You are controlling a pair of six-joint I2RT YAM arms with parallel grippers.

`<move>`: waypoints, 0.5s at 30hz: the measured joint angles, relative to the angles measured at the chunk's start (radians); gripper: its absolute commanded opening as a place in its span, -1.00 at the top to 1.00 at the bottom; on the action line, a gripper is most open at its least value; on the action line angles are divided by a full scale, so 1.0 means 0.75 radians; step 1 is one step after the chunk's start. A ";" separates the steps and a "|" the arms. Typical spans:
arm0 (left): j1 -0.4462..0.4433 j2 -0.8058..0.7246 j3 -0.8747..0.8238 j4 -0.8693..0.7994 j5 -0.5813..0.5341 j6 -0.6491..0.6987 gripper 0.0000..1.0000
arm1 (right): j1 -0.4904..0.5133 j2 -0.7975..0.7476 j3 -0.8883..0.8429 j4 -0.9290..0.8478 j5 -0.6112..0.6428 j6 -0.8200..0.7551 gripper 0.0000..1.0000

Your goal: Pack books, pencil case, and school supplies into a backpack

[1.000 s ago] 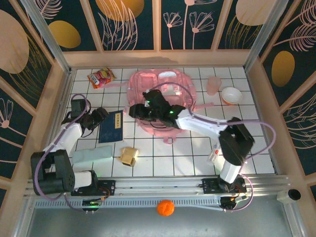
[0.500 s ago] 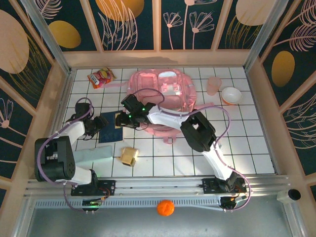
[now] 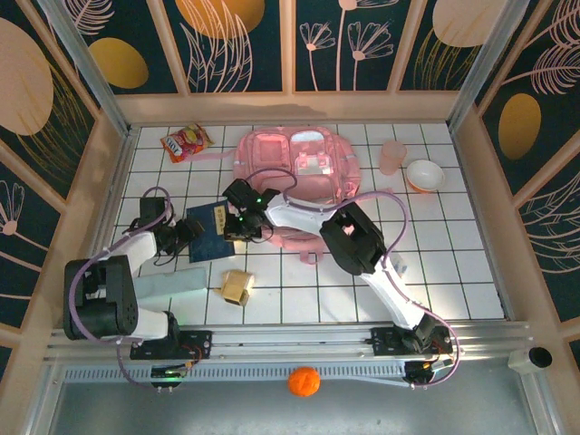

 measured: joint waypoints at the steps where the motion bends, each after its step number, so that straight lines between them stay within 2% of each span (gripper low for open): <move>1: -0.005 -0.014 0.001 -0.008 0.006 -0.004 -0.25 | -0.008 0.000 0.000 0.001 0.002 -0.008 0.69; 4: -0.021 -0.026 0.015 -0.039 -0.013 -0.004 -0.28 | -0.022 -0.001 -0.001 0.007 0.001 -0.020 0.73; 11: -0.025 0.046 0.028 -0.043 -0.034 -0.006 -0.21 | -0.026 -0.021 -0.057 0.073 -0.015 -0.022 0.79; 15: -0.021 0.047 0.026 -0.034 -0.021 -0.011 -0.08 | -0.026 -0.032 -0.090 0.110 -0.024 -0.017 0.81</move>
